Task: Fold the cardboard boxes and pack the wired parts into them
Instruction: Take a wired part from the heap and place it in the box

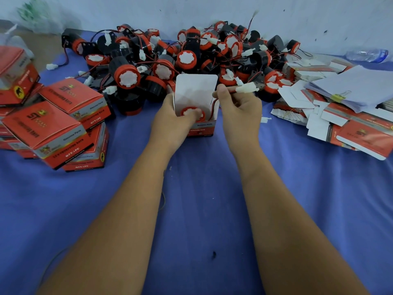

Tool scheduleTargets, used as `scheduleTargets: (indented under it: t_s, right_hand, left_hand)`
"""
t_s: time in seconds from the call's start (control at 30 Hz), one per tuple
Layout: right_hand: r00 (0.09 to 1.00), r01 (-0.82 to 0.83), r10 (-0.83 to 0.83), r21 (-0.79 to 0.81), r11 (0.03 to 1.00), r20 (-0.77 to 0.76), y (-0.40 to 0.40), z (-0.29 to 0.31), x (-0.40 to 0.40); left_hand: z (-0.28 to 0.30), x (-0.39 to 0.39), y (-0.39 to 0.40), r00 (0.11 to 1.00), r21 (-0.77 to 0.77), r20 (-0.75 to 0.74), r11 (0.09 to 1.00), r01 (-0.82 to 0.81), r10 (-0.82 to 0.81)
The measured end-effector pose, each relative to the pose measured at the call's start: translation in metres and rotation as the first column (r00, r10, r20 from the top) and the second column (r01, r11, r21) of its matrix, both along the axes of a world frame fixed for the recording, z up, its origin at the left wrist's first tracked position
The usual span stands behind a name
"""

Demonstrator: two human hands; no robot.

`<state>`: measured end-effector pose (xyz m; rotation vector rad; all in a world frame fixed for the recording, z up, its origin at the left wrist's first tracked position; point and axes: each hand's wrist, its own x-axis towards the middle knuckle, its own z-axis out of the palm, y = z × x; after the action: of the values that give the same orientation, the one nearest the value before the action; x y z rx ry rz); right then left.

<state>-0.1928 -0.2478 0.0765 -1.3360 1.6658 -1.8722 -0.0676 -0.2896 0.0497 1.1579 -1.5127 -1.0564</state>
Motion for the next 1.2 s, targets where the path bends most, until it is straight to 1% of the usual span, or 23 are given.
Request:
scheduleTargets:
  t_s: [0.07, 0.2, 0.3, 0.33, 0.4, 0.43, 0.47, 0.53, 0.6, 0.63, 0.83, 0.93, 1.0, 1.07, 1.1, 1.17, 1.2]
  right_hand:
    - [0.998, 0.011, -0.012, -0.011, 1.000, -0.063, 0.001, 0.000, 0.001]
    - [0.988, 0.023, -0.038, -0.100, 0.995, -0.147, 0.002, 0.001, 0.003]
    - [0.963, 0.065, -0.079, -0.064, 0.996, -0.257, 0.001, 0.000, 0.002]
    - [0.939, 0.098, -0.118, -0.077, 0.992, -0.323, 0.000, -0.002, 0.001]
    - [0.857, 0.185, -0.217, -0.114, 0.976, -0.468, -0.002, -0.006, 0.001]
    - [0.821, 0.217, -0.237, -0.100, 0.971, -0.519, -0.002, -0.008, 0.001]
    - [0.794, 0.230, -0.225, -0.063, 0.971, -0.565, -0.003, -0.009, 0.000]
    - [0.735, 0.223, -0.146, 0.033, 0.974, -0.662, -0.002, -0.012, -0.002]
    - [0.678, 0.219, -0.090, 0.083, 0.972, -0.730, -0.002, -0.015, -0.003]
    - [0.663, 0.216, -0.078, 0.091, 0.972, -0.744, -0.002, -0.016, -0.004]
    - [0.643, 0.180, -0.044, 0.096, 0.979, -0.765, 0.002, -0.015, -0.006]
    - [0.621, 0.166, -0.055, 0.063, 0.984, -0.782, 0.005, -0.015, -0.007]
    - [0.561, 0.199, -0.064, 0.060, 0.978, -0.825, 0.004, -0.013, -0.006]
    - [0.491, 0.209, -0.001, 0.117, 0.971, -0.871, 0.002, -0.011, -0.005]
    - [0.474, 0.214, 0.023, 0.141, 0.967, -0.880, 0.001, -0.010, -0.005]
    - [0.489, 0.232, 0.015, 0.146, 0.962, -0.872, 0.002, -0.008, -0.005]
    - [0.526, 0.244, -0.001, 0.150, 0.958, -0.850, 0.002, -0.006, -0.004]
  left_hand:
    - [0.000, 0.000, 0.000, 1.000, -0.015, 0.015, 1.000, -0.001, 0.001]
    - [0.001, 0.000, 0.000, 1.000, -0.030, -0.005, 0.999, -0.027, 0.026]
    - [0.001, -0.001, 0.000, 0.999, -0.044, 0.008, 0.998, -0.033, 0.034]
    - [0.001, -0.001, 0.000, 0.999, -0.044, 0.005, 0.998, -0.034, 0.034]
    - [0.001, -0.001, 0.000, 0.999, -0.044, -0.001, 0.998, -0.036, 0.036]
    - [0.001, -0.002, 0.000, 0.999, -0.044, -0.003, 0.998, -0.036, 0.036]
    - [0.001, -0.002, 0.000, 0.999, -0.045, -0.008, 0.998, -0.036, 0.035]
    - [0.001, -0.001, 0.000, 0.999, -0.048, -0.023, 0.998, -0.029, 0.028]
    - [0.001, -0.001, 0.000, 0.999, -0.049, -0.034, 0.998, -0.028, 0.026]
    - [0.001, -0.001, 0.000, 0.999, -0.048, -0.039, 0.998, -0.030, 0.028]
    - [-0.001, -0.001, -0.002, 0.998, -0.039, -0.049, 0.999, -0.028, 0.026]
    - [-0.001, -0.001, -0.003, 0.998, -0.051, -0.044, 0.997, -0.053, 0.051]
    - [-0.002, -0.001, -0.004, 0.997, -0.066, -0.036, 0.995, -0.075, 0.073]
    - [-0.002, -0.001, -0.004, 0.995, -0.085, -0.015, 0.992, -0.097, 0.096]
    - [-0.002, -0.001, -0.004, 0.994, -0.092, -0.006, 0.990, -0.107, 0.107]
    - [-0.003, -0.001, -0.005, 0.992, -0.097, 0.007, 0.988, -0.123, 0.124]
    - [-0.003, -0.001, -0.005, 0.992, -0.098, 0.013, 0.987, -0.126, 0.127]
